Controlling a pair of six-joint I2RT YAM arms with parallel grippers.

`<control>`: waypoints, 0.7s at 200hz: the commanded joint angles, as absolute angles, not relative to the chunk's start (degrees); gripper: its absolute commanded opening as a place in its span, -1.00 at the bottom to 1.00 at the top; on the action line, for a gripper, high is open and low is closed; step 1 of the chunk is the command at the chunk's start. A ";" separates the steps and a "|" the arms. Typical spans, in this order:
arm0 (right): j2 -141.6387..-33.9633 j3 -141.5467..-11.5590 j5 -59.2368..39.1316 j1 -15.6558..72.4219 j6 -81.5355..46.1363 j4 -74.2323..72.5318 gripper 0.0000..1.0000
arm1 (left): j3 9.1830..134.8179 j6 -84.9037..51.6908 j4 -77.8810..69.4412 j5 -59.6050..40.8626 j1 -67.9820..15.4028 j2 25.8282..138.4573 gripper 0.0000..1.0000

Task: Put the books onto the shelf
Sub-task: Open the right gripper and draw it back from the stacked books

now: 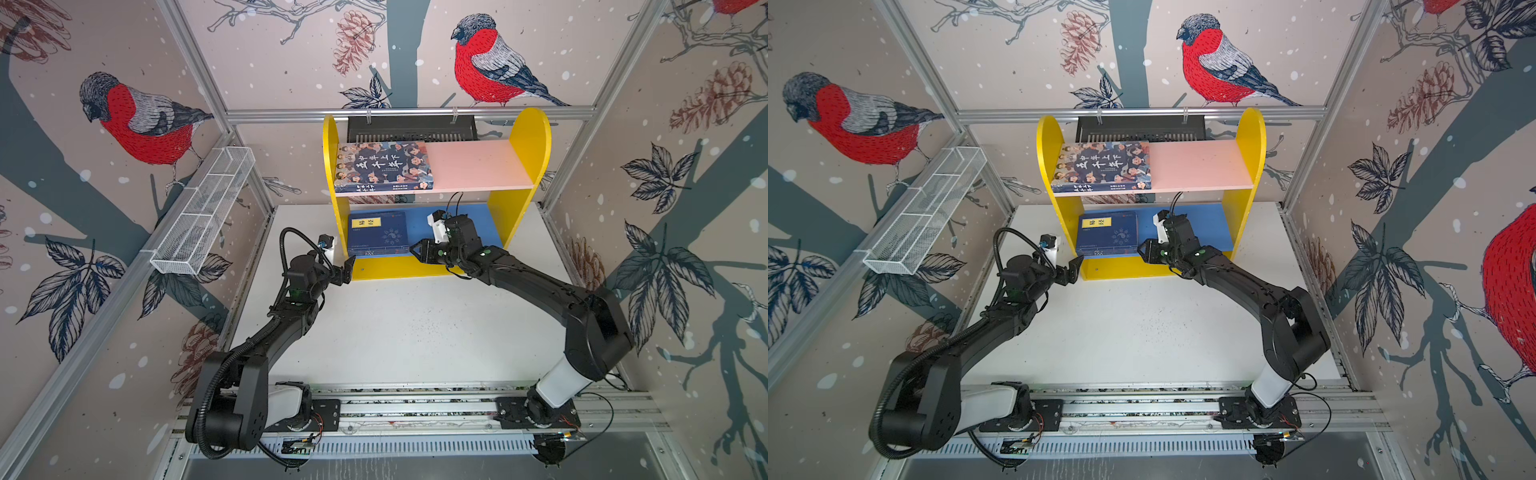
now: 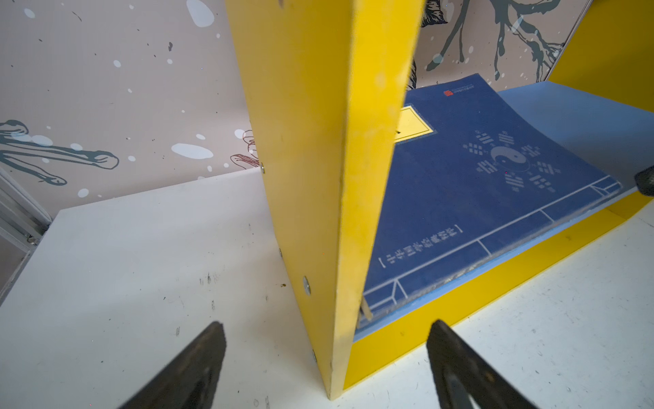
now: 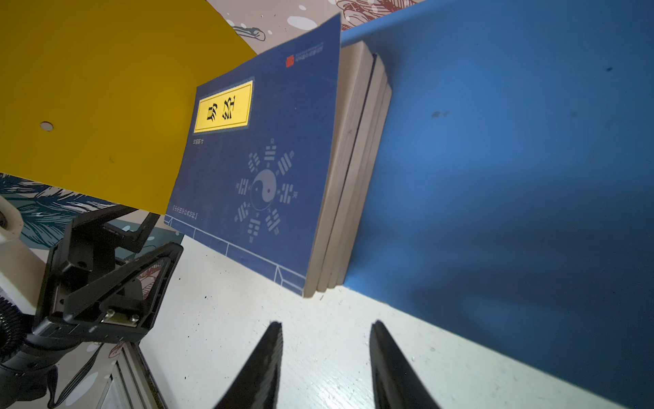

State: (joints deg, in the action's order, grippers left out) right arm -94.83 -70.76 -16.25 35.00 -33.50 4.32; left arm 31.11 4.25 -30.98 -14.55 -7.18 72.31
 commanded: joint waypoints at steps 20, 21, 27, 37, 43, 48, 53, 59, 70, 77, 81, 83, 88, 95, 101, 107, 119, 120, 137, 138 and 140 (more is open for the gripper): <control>-96.14 -72.28 -15.13 35.92 -31.73 4.85 -0.16 | 31.02 3.70 -34.40 -14.07 -7.12 72.73 0.78; -96.15 -72.26 -15.12 35.89 -31.73 4.84 -0.16 | 31.02 3.70 -34.43 -14.06 -7.12 72.75 0.78; -96.29 -72.41 -15.04 36.02 -31.67 4.88 -0.16 | 31.01 3.61 -34.53 -14.15 -7.12 72.84 0.78; -96.49 -72.49 -15.00 36.04 -31.60 4.85 -0.16 | 31.08 3.45 -34.67 -14.13 -7.08 72.93 0.78; -96.72 -72.75 -14.91 35.99 -31.48 4.98 -0.17 | 31.09 3.35 -34.71 -14.16 -7.12 73.01 0.78; -96.87 -72.91 -14.88 35.98 -31.39 5.23 -0.17 | 31.19 3.26 -34.72 -14.23 -7.12 73.04 0.78; -97.13 -73.31 -14.84 36.01 -31.23 5.62 -0.17 | 31.20 3.14 -34.72 -14.17 -7.12 73.12 0.78; -97.43 -73.75 -14.81 35.89 -31.04 6.11 -0.17 | 31.28 3.10 -34.72 -14.17 -7.12 73.12 0.78; -97.88 -74.19 -14.68 36.03 -30.86 6.47 -0.17 | 31.38 2.99 -34.80 -14.13 -7.12 73.24 0.78; -98.13 -74.37 -14.75 36.04 -30.85 6.44 -0.17 | 31.44 2.91 -34.80 -14.15 -7.12 73.21 0.78; -98.24 -74.44 -14.73 36.01 -30.85 6.48 -0.17 | 31.46 2.77 -34.74 -14.13 -7.12 73.26 0.78; -98.26 -74.53 -14.69 36.03 -30.85 6.50 -0.17 | 31.51 2.74 -34.72 -14.15 -7.12 73.27 0.78; -98.41 -74.57 -14.68 36.03 -30.85 6.50 -0.17 | 31.55 2.60 -34.67 -14.12 -7.12 73.22 0.78; -98.60 -74.74 -14.68 35.99 -30.77 6.55 -0.17 | 31.64 2.47 -34.55 -14.15 -7.13 73.30 0.78; -98.78 -74.87 -14.69 36.03 -30.76 6.62 -0.17 | 31.66 2.33 -34.46 -14.23 -7.12 73.30 0.78; -98.94 -74.88 -14.81 36.00 -30.81 6.59 -0.17 | 31.64 2.21 -34.43 -14.24 -7.12 73.33 0.78; -99.29 -75.04 -14.77 36.03 -30.76 6.60 -0.17 | 31.73 2.20 -34.35 -14.22 -7.12 73.30 0.78; -99.30 -75.05 -14.81 36.03 -30.72 6.60 -0.17 | 31.73 2.20 -34.36 -14.23 -7.12 73.30 0.78; -99.64 -75.40 -14.55 36.01 -30.51 6.82 -0.17 | 31.82 2.29 -34.28 -14.15 -7.12 73.39 0.78; -99.66 -75.40 -14.53 36.02 -30.50 6.84 -0.17 | 31.82 2.29 -34.28 -14.15 -7.12 73.39 0.78; -99.71 -75.50 -14.51 36.03 -30.50 6.89 -0.17 | 31.82 2.29 -34.28 -14.15 -7.12 73.39 0.78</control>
State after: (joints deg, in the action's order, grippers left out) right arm -99.31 -74.67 -15.07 35.92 -31.38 6.55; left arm 31.33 2.31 -31.38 -14.33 -7.18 73.23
